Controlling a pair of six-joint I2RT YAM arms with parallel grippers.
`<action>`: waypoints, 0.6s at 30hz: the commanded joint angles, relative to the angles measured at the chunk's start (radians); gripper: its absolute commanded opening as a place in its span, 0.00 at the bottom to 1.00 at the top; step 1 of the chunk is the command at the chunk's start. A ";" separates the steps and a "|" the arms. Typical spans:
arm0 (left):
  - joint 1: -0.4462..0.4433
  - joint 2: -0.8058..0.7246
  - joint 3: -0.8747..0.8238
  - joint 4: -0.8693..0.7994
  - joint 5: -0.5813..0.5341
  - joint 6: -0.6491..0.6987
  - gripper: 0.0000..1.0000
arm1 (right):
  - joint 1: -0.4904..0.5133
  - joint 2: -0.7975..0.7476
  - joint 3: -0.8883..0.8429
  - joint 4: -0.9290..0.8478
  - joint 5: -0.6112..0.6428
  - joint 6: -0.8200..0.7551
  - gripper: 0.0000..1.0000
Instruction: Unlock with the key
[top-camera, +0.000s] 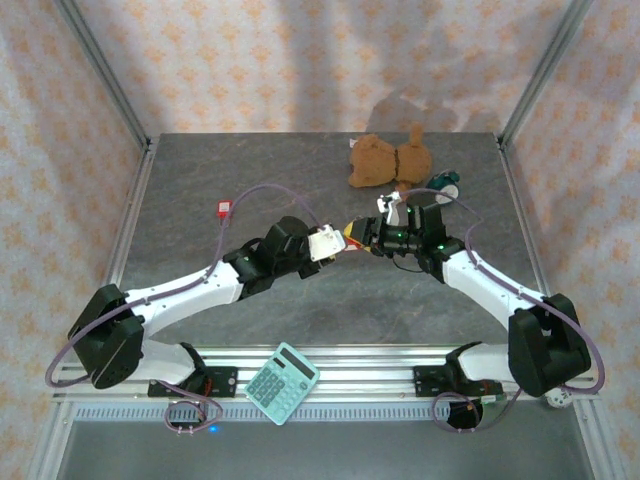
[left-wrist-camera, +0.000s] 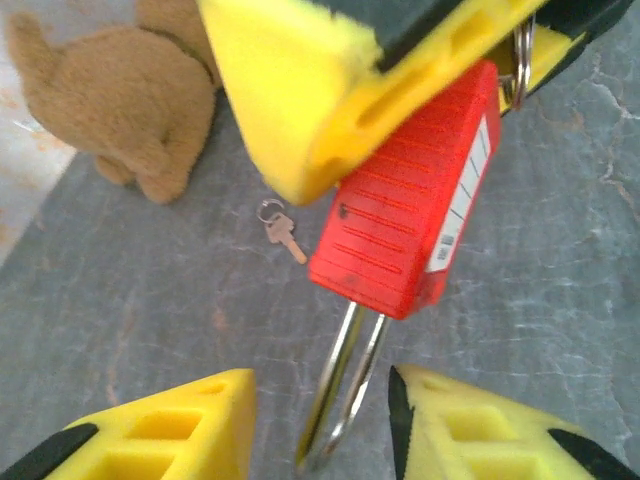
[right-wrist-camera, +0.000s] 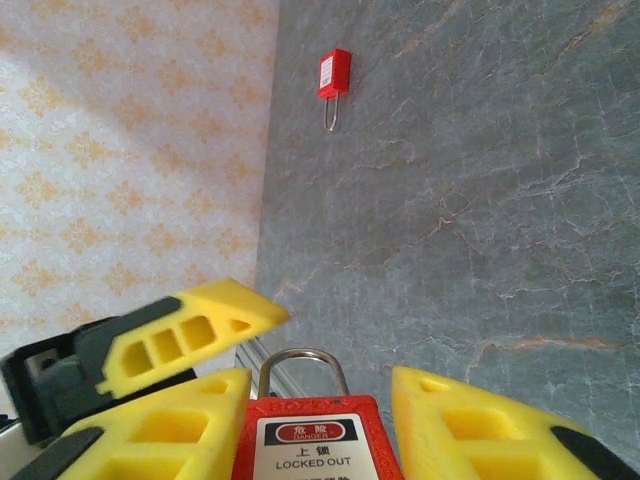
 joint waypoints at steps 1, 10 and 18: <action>0.011 0.006 0.036 -0.062 0.064 0.004 0.29 | 0.008 -0.036 -0.003 0.001 -0.015 -0.025 0.32; 0.046 -0.020 0.006 -0.029 0.067 -0.011 0.23 | 0.008 -0.054 -0.009 -0.023 -0.004 -0.040 0.32; 0.061 -0.040 -0.012 -0.013 0.082 -0.014 0.12 | 0.008 -0.062 -0.012 -0.022 0.007 -0.038 0.31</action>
